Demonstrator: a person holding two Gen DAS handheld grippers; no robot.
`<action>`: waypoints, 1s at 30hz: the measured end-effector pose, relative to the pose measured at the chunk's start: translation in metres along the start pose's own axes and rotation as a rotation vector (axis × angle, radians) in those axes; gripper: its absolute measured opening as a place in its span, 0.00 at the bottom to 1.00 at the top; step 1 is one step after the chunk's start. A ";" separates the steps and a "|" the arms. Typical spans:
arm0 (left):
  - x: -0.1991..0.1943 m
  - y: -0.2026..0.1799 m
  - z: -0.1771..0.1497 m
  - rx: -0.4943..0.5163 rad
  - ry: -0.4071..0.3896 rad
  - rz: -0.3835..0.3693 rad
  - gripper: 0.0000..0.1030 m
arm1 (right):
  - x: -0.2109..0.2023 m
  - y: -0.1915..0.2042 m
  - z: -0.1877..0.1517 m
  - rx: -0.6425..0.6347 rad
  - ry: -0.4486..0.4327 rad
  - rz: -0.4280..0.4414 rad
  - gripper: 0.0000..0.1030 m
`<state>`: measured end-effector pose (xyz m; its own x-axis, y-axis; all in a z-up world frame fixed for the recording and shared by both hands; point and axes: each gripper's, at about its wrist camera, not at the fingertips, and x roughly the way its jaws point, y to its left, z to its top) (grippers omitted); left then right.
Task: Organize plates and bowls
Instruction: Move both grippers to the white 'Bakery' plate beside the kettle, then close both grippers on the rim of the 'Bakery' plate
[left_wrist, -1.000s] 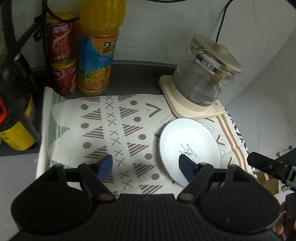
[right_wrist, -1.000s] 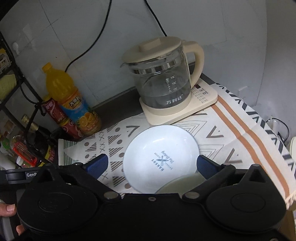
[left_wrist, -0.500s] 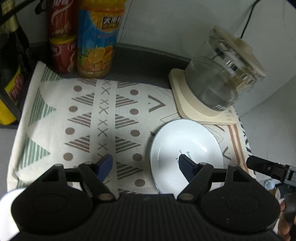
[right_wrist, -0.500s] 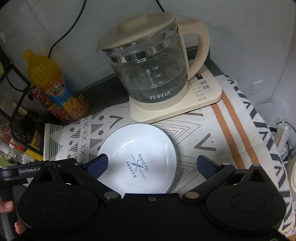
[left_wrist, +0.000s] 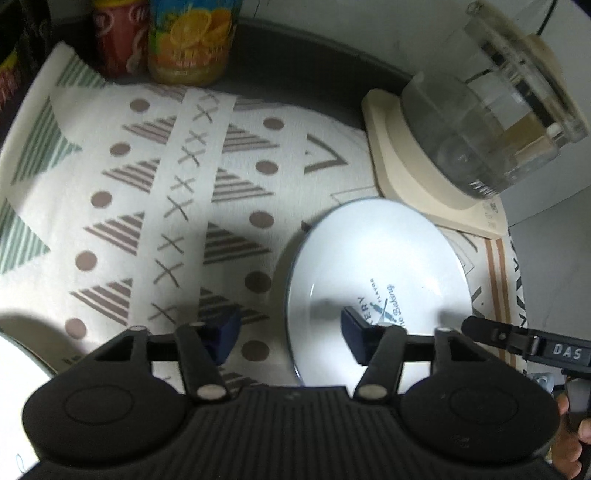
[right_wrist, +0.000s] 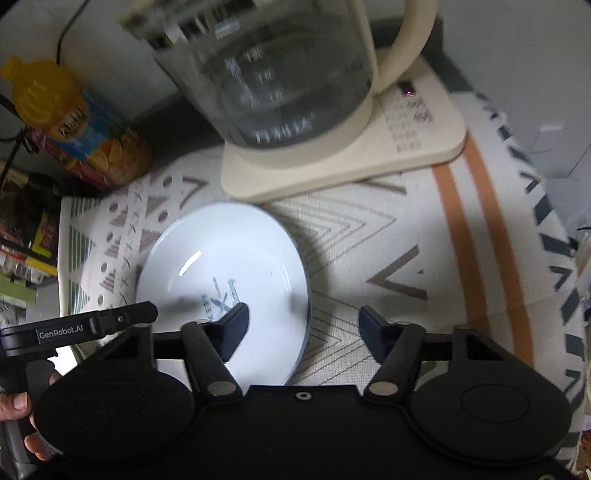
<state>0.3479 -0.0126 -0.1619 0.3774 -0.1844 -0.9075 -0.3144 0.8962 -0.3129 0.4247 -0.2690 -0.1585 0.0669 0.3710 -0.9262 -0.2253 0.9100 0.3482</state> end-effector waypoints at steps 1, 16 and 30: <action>0.003 0.000 -0.001 -0.010 0.009 0.006 0.47 | 0.004 -0.002 0.000 -0.004 0.015 0.005 0.53; 0.015 -0.010 -0.008 0.019 0.010 0.013 0.23 | 0.036 0.002 0.009 -0.049 0.116 0.067 0.27; -0.009 -0.002 0.001 -0.012 -0.051 -0.035 0.18 | 0.010 0.008 0.008 -0.041 0.006 0.074 0.16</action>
<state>0.3462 -0.0125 -0.1524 0.4320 -0.1948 -0.8806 -0.3103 0.8847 -0.3479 0.4314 -0.2565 -0.1643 0.0427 0.4354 -0.8992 -0.2691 0.8718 0.4094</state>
